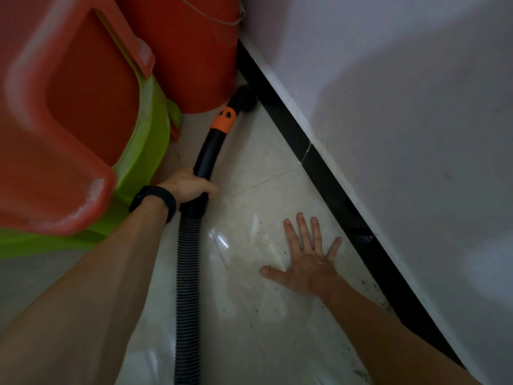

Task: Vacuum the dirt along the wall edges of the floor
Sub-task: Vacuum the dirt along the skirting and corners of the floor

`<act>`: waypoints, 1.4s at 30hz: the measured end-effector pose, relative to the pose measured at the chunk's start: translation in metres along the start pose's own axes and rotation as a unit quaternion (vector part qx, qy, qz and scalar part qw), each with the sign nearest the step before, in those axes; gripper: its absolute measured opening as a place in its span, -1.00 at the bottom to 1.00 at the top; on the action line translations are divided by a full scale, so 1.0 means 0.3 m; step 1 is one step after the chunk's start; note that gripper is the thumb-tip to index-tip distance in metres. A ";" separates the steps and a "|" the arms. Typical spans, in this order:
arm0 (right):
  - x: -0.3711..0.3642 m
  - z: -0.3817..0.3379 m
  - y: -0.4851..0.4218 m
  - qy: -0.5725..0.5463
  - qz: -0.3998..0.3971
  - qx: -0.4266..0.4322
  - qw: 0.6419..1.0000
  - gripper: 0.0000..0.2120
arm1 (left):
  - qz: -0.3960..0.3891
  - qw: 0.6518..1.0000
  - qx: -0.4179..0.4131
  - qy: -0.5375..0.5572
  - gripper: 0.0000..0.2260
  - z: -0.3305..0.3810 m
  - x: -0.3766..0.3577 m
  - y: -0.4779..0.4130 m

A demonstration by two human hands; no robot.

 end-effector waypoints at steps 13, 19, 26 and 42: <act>0.089 0.013 0.042 -0.045 -0.040 0.007 0.998 0.01 | -0.181 0.969 0.047 0.159 -0.77 -0.162 -0.309 0.388; 0.207 0.093 0.194 -0.438 0.082 -0.080 0.892 -0.54 | -0.203 0.953 0.065 0.217 -0.75 -0.166 -0.492 0.515; 0.144 0.011 0.370 -0.650 0.048 -0.101 0.752 -0.68 | -0.191 0.964 0.075 0.168 -0.71 -0.214 -0.527 0.631; -0.084 -0.093 0.551 -0.734 0.062 -0.150 0.659 -0.62 | -0.113 0.976 -0.055 -0.179 -0.67 -0.344 -0.506 0.852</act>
Point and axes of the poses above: each hand's wrist, its own y-axis away from the middle knuckle, its own x-axis out of the back of the hand, z = x × y, the point moved 9 cm from there along -y, towards the middle knuckle, and after that the axes turned 5 degrees about z, right-handed, at the moved point
